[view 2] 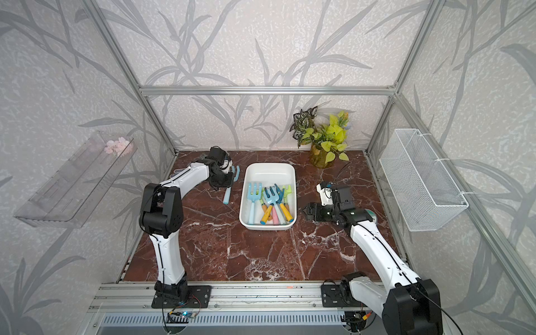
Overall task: Take the hand rake out of the storage box
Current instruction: Place the rake at the center of the board.
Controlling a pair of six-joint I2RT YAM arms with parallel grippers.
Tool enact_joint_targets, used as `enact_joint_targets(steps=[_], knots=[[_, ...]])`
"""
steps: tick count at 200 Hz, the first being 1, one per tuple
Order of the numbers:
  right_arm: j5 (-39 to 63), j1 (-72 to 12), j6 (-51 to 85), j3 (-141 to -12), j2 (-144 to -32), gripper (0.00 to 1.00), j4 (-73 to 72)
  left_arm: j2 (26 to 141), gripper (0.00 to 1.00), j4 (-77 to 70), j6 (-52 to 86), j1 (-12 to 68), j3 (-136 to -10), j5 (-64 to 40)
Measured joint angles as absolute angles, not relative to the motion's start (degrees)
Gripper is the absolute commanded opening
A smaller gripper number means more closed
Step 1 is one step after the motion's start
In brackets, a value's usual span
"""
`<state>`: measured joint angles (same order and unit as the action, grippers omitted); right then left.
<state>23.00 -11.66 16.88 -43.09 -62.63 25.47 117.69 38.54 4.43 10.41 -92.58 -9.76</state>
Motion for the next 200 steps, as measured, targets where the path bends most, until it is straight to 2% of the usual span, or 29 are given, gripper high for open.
enact_joint_targets(steps=[104,168,184,197,200], knots=[[23.27,-11.66,16.91,-42.02,-62.26,0.9,24.86,121.27,0.01,39.31,6.15,10.04,-93.6,-9.37],[23.29,-11.66,16.91,-41.63,-62.0,0.92,24.86,123.02,0.06,39.4,7.62,10.04,-93.6,-10.61],[23.29,-11.66,16.88,-41.6,-62.04,0.93,24.86,123.02,0.11,39.42,7.6,10.07,-93.6,-10.63],[23.33,-11.66,16.91,-41.6,-62.19,0.94,24.88,123.02,0.23,39.4,7.6,10.07,-93.6,-10.61],[23.35,-11.66,16.91,-41.6,-62.24,0.95,24.88,123.02,0.28,39.4,7.6,10.07,-93.6,-10.63]])
